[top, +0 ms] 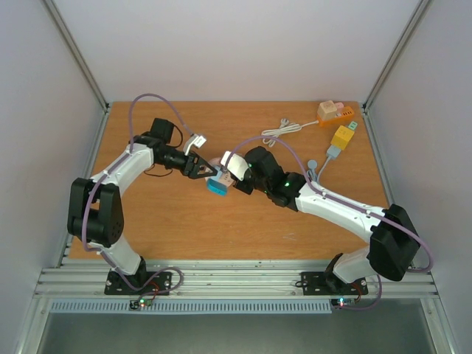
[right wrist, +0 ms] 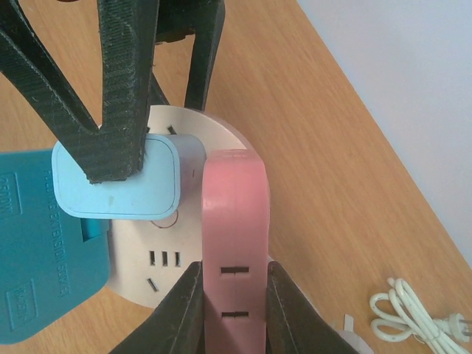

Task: Pull the plug off the socket
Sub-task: Remove the plug from the socket.

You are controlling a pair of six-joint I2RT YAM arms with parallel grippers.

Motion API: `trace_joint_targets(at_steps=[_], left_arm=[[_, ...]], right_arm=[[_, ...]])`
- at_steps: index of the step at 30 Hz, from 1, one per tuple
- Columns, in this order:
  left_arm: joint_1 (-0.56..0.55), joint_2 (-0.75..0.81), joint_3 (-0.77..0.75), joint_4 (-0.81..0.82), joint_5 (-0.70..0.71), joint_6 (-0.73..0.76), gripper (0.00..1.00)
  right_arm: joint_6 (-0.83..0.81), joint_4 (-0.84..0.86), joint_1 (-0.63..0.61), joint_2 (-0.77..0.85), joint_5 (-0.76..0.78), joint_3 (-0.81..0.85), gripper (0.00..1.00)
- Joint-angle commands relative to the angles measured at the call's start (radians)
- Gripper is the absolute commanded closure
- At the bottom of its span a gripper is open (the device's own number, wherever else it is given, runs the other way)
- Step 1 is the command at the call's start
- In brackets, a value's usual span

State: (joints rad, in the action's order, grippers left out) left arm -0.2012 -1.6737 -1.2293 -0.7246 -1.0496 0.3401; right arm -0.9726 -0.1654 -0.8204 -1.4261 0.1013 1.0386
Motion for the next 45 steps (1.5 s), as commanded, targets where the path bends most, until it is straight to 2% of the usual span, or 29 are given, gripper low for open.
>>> trace_joint_targets(at_steps=[1,12,21,30,45], left_arm=[[0.044,-0.017,-0.013,-0.013,0.153,-0.023,1.0],[-0.023,0.022,0.01,0.028,0.33,-0.015,1.0],[-0.009,0.024,0.0,0.019,0.242,-0.019,1.0],[0.099,0.043,0.028,0.094,0.153,-0.094,1.0],[0.182,0.117,0.09,0.225,0.152,-0.184,1.0]], right_arm=[[0.009,0.029,0.033,0.079,0.075,0.023,0.99],[0.037,-0.023,0.029,0.055,0.078,0.064,0.99],[0.028,-0.008,0.029,0.059,0.086,0.054,0.99],[0.033,-0.004,0.035,0.051,0.082,0.049,0.99],[0.133,-0.127,0.085,-0.041,-0.037,0.111,0.99]])
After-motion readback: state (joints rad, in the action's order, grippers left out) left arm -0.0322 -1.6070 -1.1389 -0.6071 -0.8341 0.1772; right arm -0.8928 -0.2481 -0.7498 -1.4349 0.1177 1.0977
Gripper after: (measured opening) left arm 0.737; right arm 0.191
